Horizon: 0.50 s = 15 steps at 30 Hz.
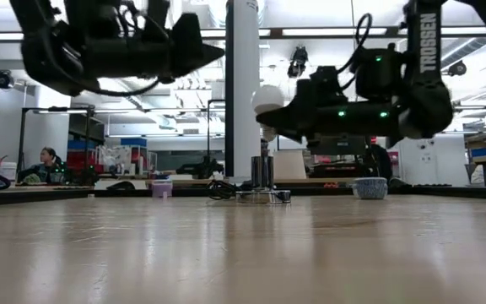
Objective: Screw lightbulb
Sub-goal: Insert the bulb into the lamp
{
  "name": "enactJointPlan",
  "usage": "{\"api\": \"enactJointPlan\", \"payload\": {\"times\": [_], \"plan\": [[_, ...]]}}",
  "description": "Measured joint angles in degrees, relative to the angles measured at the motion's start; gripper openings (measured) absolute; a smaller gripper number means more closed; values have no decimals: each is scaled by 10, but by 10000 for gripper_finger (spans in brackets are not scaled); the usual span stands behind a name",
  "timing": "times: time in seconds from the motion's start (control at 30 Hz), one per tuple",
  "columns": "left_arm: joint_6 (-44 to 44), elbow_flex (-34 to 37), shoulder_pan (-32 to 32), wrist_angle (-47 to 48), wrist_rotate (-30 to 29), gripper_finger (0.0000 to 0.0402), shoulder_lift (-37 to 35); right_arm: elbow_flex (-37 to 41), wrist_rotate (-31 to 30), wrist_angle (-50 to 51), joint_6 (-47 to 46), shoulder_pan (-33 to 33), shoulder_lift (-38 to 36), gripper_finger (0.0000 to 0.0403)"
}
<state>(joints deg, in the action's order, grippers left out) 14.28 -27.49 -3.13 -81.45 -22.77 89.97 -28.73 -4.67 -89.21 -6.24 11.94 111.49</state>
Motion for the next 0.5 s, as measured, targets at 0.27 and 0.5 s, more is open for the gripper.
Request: {"api": "enactJointPlan", "payload": {"times": [0.27, 0.5], "plan": [[-53, 1, -98, 63, 123, 0, 1, -19, -2, 1, 34, 21, 12, 114], [-16, 2, -112, 104, 149, 0, 13, -14, 9, 4, 45, 27, 15, 114]]}}
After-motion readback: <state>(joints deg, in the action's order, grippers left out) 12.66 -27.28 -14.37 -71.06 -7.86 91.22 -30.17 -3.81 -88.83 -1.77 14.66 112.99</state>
